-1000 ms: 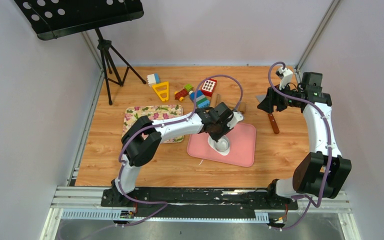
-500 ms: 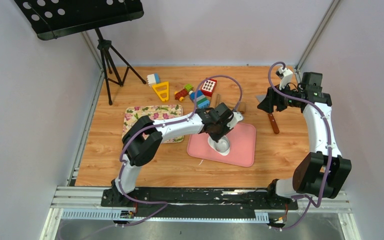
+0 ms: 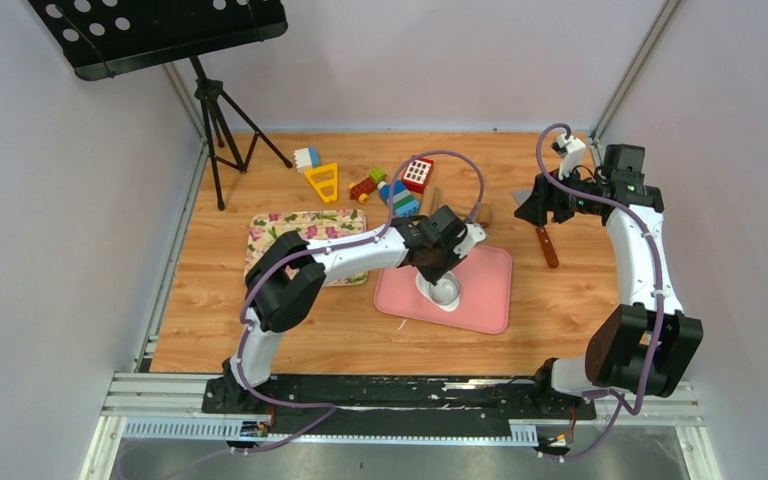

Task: Roll out the dumpling wrappers from the dough
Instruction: Press the dumpling wrapper on the work surface.

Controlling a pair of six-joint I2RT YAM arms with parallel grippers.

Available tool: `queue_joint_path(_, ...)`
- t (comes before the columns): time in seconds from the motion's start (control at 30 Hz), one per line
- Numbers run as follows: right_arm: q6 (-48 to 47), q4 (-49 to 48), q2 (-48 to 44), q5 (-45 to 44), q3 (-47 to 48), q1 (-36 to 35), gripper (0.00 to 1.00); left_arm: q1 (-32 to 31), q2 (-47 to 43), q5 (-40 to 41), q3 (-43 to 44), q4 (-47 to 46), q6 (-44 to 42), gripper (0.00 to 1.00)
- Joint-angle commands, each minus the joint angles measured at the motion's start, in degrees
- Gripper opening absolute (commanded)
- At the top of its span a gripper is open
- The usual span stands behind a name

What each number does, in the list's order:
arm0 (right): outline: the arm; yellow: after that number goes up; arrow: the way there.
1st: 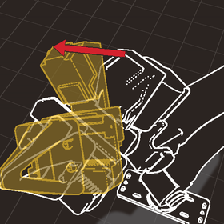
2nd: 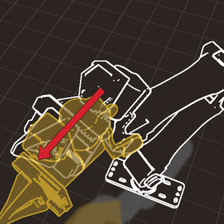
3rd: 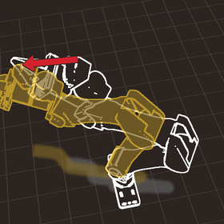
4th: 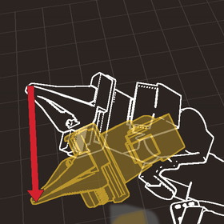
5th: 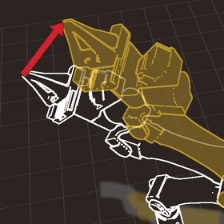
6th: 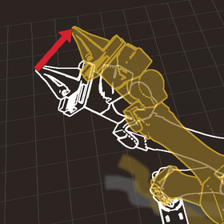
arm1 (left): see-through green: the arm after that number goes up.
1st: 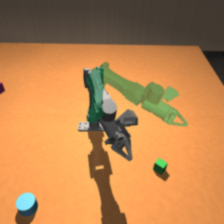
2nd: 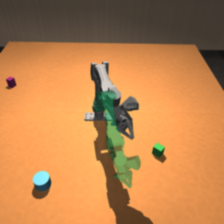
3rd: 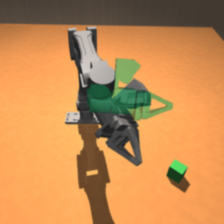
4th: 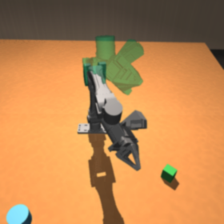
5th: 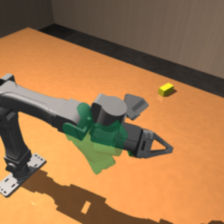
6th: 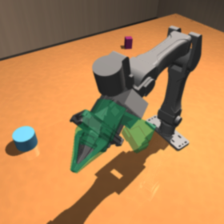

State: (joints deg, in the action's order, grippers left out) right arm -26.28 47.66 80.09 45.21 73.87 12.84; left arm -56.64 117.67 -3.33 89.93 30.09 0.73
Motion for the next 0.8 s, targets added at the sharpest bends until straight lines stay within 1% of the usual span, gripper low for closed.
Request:
queue_joint_path(0.0,-1.39,-1.84,-1.60,2.38,-0.30,0.13,0.62,-0.40,0.74,0.09,1.98,-1.65,0.41,0.03)
queue_joint_path(0.07,-1.38,-1.83,-1.61,2.42,-0.30,0.12,0.62,-0.40,0.89,0.35,1.85,-1.53,0.50,0.04)
queue_joint_path(0.13,-1.40,-1.84,-1.52,2.43,-0.30,0.11,0.62,-0.40,0.74,0.57,1.83,-1.52,0.61,0.08)
queue_joint_path(0.27,-1.40,-1.81,-1.52,2.49,-0.30,0.16,0.62,-0.40,0.07,1.29,1.83,-1.61,0.76,0.12)
queue_joint_path(0.4,-1.40,-1.79,-1.43,2.55,-0.33,0.16,0.62,-0.40,-0.74,2.32,1.65,-2.36,0.85,0.12)
queue_joint_path(0.77,-1.36,-1.86,-1.52,2.78,-0.39,0.14,0.62,-0.35,-0.71,1.22,1.61,-2.88,0.94,0.12)
